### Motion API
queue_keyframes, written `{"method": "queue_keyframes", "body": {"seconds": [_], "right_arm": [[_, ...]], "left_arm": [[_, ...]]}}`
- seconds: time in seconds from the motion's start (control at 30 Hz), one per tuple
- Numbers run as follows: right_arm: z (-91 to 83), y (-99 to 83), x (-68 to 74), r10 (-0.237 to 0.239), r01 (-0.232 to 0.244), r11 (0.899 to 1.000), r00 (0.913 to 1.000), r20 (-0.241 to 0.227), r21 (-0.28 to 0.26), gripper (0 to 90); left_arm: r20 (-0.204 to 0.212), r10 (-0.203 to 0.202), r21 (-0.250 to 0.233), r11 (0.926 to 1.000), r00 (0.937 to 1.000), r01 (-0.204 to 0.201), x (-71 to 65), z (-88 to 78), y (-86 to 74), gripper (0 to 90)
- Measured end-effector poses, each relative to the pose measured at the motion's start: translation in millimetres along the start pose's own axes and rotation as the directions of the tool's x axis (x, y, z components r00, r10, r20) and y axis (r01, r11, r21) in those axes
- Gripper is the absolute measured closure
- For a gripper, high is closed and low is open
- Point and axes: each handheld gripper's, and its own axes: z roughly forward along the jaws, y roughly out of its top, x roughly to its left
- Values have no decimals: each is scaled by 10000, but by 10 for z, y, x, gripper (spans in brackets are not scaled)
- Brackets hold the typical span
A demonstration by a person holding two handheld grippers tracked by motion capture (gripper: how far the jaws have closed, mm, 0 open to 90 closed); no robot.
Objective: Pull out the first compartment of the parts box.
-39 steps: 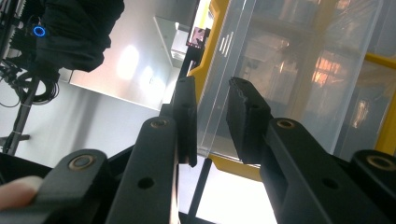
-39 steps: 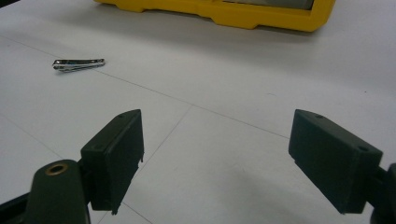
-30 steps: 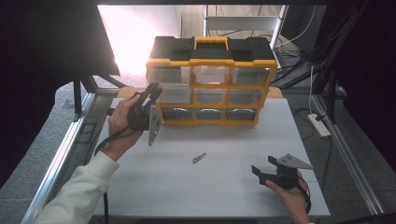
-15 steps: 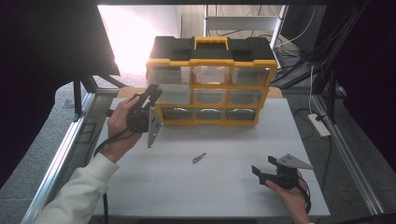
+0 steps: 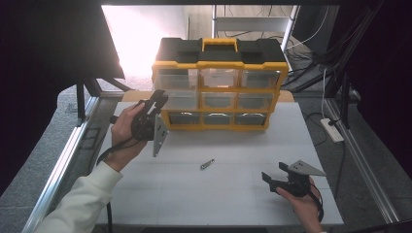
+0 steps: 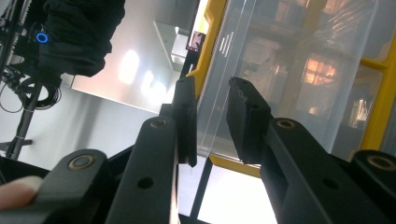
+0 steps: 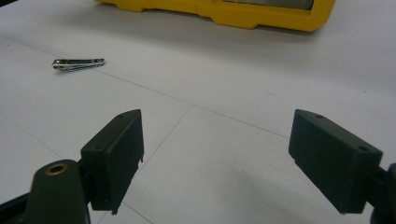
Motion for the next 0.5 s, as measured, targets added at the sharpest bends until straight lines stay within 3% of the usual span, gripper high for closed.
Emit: {"method": "queue_keyframes", "body": {"seconds": [0.5], "right_arm": [[1,-1,3,6,-6,10000,10000,-12,34,183]], "left_arm": [[-39,45,-34,10000,10000,-45,-36,-4,15,734]]}}
